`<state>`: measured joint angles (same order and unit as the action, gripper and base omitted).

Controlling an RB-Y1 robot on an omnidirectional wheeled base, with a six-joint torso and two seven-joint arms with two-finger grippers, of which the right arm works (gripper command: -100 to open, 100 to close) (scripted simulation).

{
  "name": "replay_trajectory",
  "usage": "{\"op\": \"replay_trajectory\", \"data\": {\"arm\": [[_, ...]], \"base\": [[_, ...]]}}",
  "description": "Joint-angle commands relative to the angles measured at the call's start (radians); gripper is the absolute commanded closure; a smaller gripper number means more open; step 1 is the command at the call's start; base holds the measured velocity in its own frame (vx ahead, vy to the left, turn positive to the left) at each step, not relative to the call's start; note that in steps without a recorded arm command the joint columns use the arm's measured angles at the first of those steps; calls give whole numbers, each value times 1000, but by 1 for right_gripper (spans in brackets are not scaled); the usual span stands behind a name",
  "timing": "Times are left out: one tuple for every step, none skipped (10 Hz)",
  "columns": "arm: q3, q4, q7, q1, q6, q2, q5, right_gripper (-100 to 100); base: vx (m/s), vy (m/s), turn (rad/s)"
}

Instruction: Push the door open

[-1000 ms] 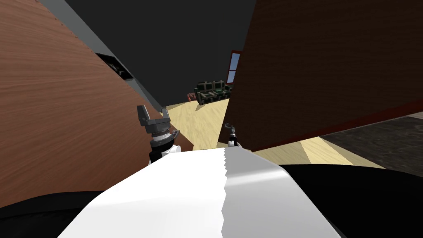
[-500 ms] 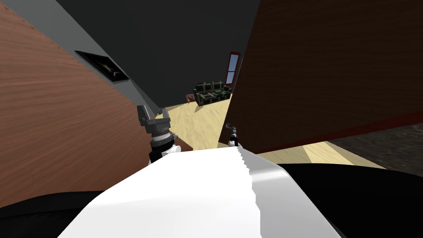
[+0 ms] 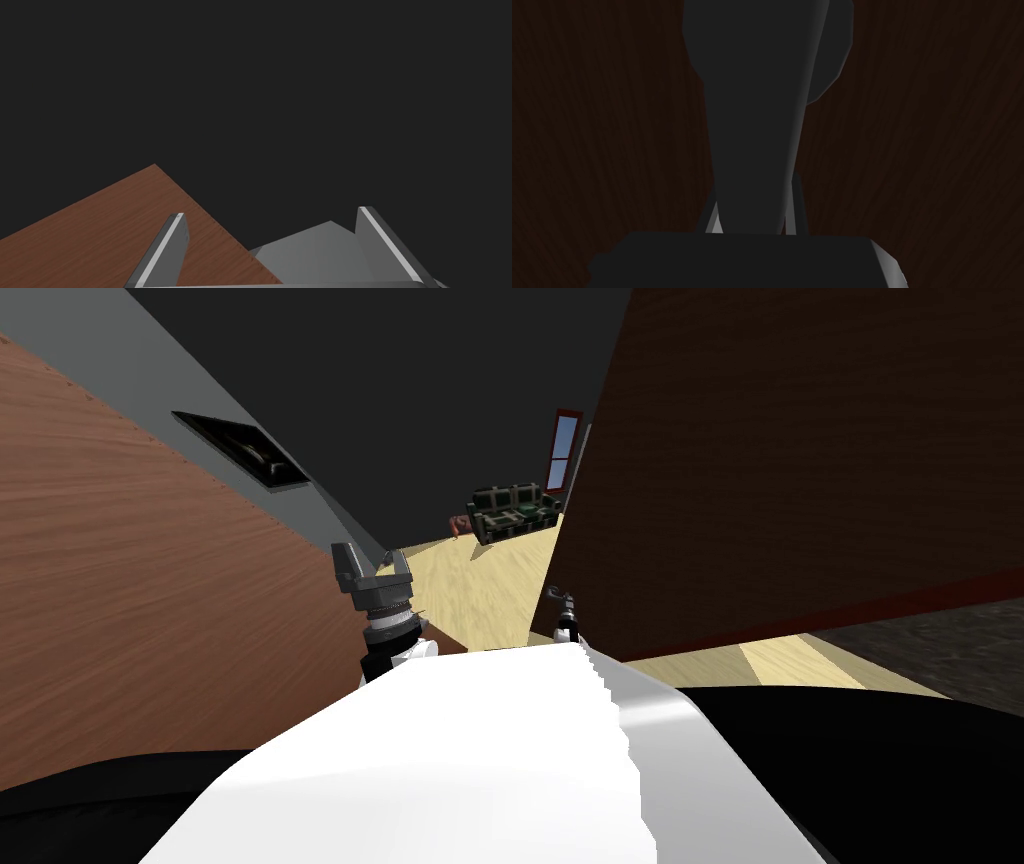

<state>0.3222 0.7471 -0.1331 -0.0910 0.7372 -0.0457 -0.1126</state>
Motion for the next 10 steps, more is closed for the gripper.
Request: {"op": "replay_trajectory", "data": {"arm": [[23,-45,-3,-29,43,-23,-9,100],[23,-45,-3,-29,43,-23,-9,100],[42,-40,-12,-27,44,-16,-15,100],[42,-40,-12,-27,44,-16,-15,100],[42,-40,-12,-27,44,-16,-15,100],[62,-36,-21,-25,44,-7,-20,100],[74,-33,-27,-24,45,1,-24,100],[86,-30,-33,-23,45,9,-27,100],[97,-27,-38,-22,45,18,-30,100],[97,-27,-38,-22,45,18,-30,100]], "base": [[110,6,-38],[62,2,-5],[126,10,-58],[128,22,-33],[63,10,-4],[117,22,-65],[182,35,-70],[222,18,-65],[222,34,-78],[126,20,-34]]}}
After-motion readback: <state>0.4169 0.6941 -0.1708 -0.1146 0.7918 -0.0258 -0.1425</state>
